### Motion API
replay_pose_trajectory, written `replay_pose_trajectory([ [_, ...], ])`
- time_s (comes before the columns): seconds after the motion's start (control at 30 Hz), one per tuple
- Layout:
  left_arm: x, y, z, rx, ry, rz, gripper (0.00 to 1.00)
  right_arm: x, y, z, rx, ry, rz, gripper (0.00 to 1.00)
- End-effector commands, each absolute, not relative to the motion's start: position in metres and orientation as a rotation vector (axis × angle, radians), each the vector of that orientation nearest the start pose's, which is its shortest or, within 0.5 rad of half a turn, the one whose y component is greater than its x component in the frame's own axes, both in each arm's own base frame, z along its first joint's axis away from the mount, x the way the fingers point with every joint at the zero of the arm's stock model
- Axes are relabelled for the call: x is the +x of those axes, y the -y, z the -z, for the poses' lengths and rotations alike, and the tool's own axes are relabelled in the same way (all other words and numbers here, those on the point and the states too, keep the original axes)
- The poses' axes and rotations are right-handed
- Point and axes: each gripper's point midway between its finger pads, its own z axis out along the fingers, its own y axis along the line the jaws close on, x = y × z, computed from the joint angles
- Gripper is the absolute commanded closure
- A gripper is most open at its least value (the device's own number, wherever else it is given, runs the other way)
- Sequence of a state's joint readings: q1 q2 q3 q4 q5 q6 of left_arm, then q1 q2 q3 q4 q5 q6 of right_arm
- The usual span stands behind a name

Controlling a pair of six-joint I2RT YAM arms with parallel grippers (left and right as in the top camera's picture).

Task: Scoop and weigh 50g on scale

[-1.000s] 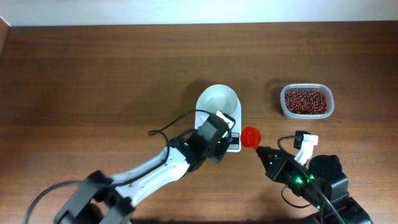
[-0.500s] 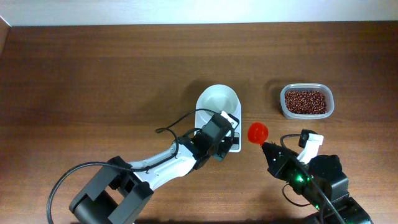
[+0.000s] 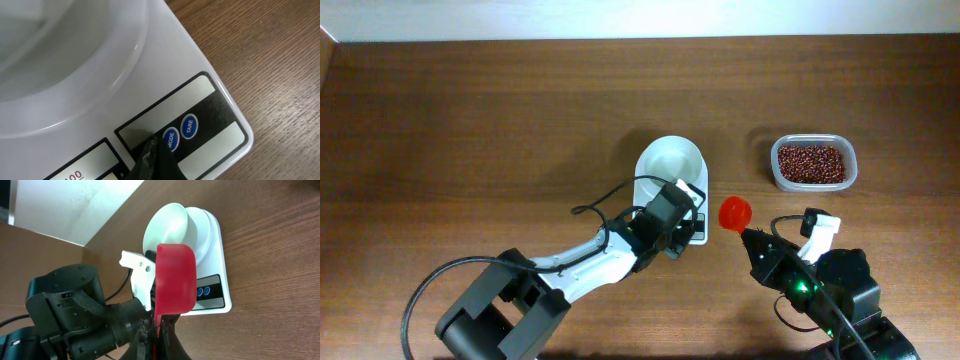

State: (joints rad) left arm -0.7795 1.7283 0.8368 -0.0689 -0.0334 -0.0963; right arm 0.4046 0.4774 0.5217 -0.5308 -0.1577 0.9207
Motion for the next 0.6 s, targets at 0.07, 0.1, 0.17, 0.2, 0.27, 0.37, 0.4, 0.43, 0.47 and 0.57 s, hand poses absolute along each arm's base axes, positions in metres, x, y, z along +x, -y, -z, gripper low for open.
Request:
replay_pose_trajectory([
  [0.07,0.284,0.28,-0.004,0.896,-2.446,0.298,1.0,0.215,-0.117,-0.196,0.474,-2.129,-0.942,0.96],
  [0.1,0.284,0.278,-0.001,0.895,-2.451,0.288,1.0,0.215,-0.117,-0.196,0.474,-2.13,-0.942,0.96],
  [0.17,0.284,0.278,0.001,0.897,-2.456,0.283,1.0,0.215,-0.117,-0.196,0.476,-2.129,-0.939,0.96],
  [0.2,0.284,0.277,0.002,0.898,-2.458,0.282,1.0,0.215,-0.116,-0.196,0.476,-2.129,-0.939,0.96],
  [0.27,0.283,0.276,0.005,0.9,-2.468,0.271,1.0,0.216,-0.116,-0.196,0.478,-2.127,-0.935,0.96],
  [0.37,0.288,0.258,0.011,0.872,-2.488,0.134,1.0,0.216,-0.116,-0.196,0.478,-2.128,-0.935,0.96],
  [0.4,0.289,0.255,0.011,0.868,-2.489,0.113,1.0,0.216,-0.116,-0.196,0.478,-2.128,-0.935,0.96],
  [0.43,0.289,0.255,0.011,0.868,-2.49,0.109,1.0,0.216,-0.116,-0.196,0.479,-2.127,-0.935,0.96],
  [0.47,0.289,0.254,0.011,0.869,-2.491,0.109,1.0,0.216,-0.115,-0.196,0.481,-2.126,-0.931,0.96],
  [0.57,0.288,0.255,0.011,0.872,-2.493,0.118,1.0,0.216,-0.115,-0.196,0.483,-2.124,-0.927,0.96],
])
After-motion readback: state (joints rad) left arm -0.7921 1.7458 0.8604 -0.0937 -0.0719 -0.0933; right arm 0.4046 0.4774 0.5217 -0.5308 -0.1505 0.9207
